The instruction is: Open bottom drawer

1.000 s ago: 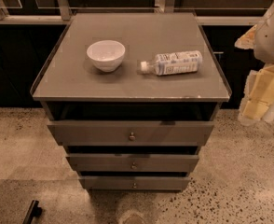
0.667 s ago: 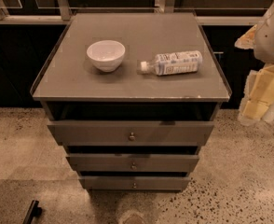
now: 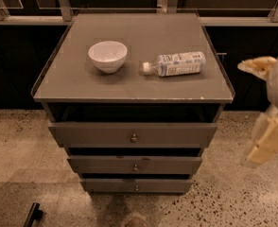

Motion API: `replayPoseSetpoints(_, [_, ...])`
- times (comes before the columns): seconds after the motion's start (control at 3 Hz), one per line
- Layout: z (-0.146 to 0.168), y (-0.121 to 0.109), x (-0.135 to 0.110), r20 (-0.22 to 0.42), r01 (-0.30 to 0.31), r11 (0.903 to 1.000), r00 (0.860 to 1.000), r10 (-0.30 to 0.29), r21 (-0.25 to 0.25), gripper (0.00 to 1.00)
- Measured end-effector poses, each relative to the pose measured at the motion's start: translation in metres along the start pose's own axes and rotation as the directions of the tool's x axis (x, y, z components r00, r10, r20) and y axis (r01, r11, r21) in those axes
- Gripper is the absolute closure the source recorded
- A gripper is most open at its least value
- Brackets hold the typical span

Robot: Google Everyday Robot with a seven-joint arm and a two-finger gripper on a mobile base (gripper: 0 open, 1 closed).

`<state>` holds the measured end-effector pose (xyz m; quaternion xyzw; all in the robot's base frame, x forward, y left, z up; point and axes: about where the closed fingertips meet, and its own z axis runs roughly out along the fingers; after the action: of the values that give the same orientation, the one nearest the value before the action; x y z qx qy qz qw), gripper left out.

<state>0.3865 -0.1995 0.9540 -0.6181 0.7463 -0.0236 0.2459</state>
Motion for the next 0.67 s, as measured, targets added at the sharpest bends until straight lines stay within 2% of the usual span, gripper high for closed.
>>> replayPoseSetpoints(0.33, [0.027,0.041,0.013,0.102,-0.040,0.9984,0.994,0.036,0.039,0.00])
replayPoseSetpoints(0.67, [0.099,0.081,0.049,0.206,-0.197,0.9804,0.959,0.193,-0.003,0.00])
